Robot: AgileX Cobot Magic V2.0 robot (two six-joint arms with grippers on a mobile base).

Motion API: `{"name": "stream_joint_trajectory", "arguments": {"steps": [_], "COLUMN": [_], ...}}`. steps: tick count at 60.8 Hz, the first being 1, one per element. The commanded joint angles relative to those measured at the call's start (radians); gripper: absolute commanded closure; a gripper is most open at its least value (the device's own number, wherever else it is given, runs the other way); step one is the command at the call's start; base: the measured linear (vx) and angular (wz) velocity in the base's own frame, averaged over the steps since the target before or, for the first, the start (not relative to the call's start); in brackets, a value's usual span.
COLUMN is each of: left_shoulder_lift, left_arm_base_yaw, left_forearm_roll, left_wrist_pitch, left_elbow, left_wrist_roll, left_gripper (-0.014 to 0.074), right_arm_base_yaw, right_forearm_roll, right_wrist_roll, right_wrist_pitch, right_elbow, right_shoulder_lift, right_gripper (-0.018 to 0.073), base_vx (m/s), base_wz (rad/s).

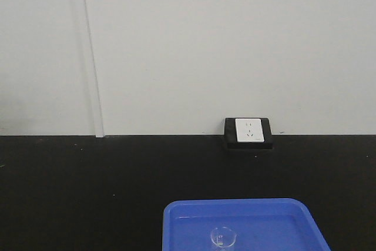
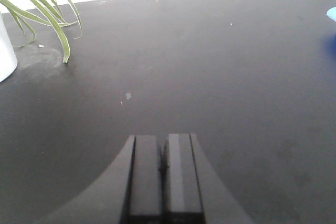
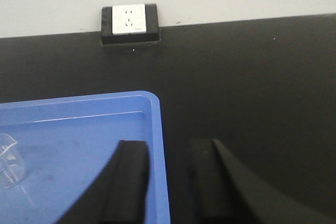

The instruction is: Move beaker to silver tray on left bench

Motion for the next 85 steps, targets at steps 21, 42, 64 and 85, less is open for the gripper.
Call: {"name": "stream_joint_trajectory", "arguments": {"steps": [21, 42, 64, 85], "left_shoulder_lift": [-0.006, -0.006, -0.006, -0.006], "left_arm_base_yaw": [-0.005, -0.005, -0.005, -0.005], "left_forearm_roll": [-0.003, -0.003, -0.003, -0.003], "left_wrist_pitch": [-0.075, -0.075, -0.075, -0.075], "left_elbow": [0.020, 0.020, 0.020, 0.020], "left_wrist_roll": [-0.001, -0.001, -0.001, -0.001], "left_gripper": [0.0595, 0.0595, 0.0595, 0.0595], "right_arm_base_yaw": [0.020, 0.229, 0.320, 0.319], "right_forearm_roll": [-0.285, -0.429, -0.427, -0.430], "right_wrist_roll": [0.011, -0.001, -0.001, 0.040], "right_wrist_pitch": [-0.472, -0.752, -0.752, -0.755], "right_elbow": [-0.037, -0.151, -0.406, -0.609], "right_shoulder_lift": [0.409, 0.871, 1.163, 1.317], "right_gripper": [0.0018, 0.0018, 0.0018, 0.0018], "base_vx": [0.00, 0.00, 0.00, 0.00], "base_wz": [0.00, 0.00, 0.00, 0.00]}}
